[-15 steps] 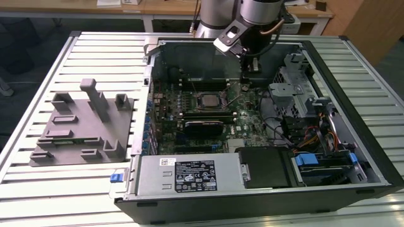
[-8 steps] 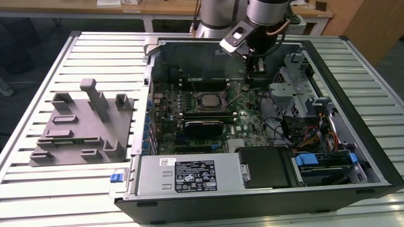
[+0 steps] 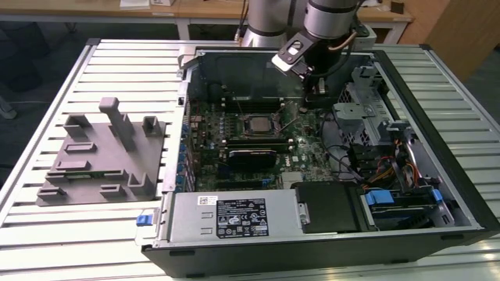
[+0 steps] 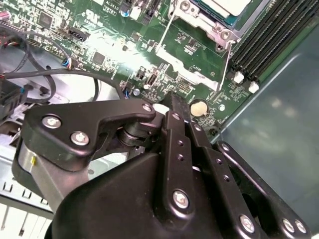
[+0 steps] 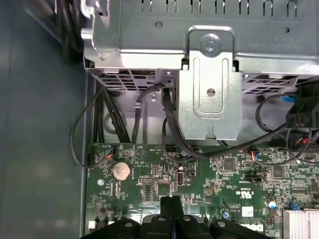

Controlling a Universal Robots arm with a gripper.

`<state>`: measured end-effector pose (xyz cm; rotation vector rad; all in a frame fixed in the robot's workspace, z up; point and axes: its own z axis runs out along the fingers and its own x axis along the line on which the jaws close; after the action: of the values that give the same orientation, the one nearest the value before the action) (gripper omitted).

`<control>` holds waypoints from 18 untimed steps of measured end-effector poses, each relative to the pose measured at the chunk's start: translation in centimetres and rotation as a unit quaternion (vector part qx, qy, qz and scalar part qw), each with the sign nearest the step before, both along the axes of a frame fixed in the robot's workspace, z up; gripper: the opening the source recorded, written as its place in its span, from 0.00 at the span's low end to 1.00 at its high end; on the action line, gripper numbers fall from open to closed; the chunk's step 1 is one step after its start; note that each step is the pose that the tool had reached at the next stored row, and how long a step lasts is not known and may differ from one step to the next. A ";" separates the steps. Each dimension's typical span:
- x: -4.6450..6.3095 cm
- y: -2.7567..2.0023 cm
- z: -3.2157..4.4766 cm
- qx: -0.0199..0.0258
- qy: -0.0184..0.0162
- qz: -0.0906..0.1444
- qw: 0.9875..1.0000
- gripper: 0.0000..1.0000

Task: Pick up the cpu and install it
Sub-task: 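Close the cpu cover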

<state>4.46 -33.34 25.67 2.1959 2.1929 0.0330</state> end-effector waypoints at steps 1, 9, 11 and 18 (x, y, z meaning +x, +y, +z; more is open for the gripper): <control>0.0 0.00 -0.17 0.000 0.000 0.000 1.000 0.11; -0.7 0.00 -0.80 0.000 0.000 0.000 1.000 0.11; -1.0 -0.01 -0.82 0.000 0.000 0.000 1.000 0.11; -1.9 0.00 -0.83 0.002 0.000 0.001 1.000 0.11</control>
<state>2.57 -33.34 24.84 2.1962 2.1965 0.0374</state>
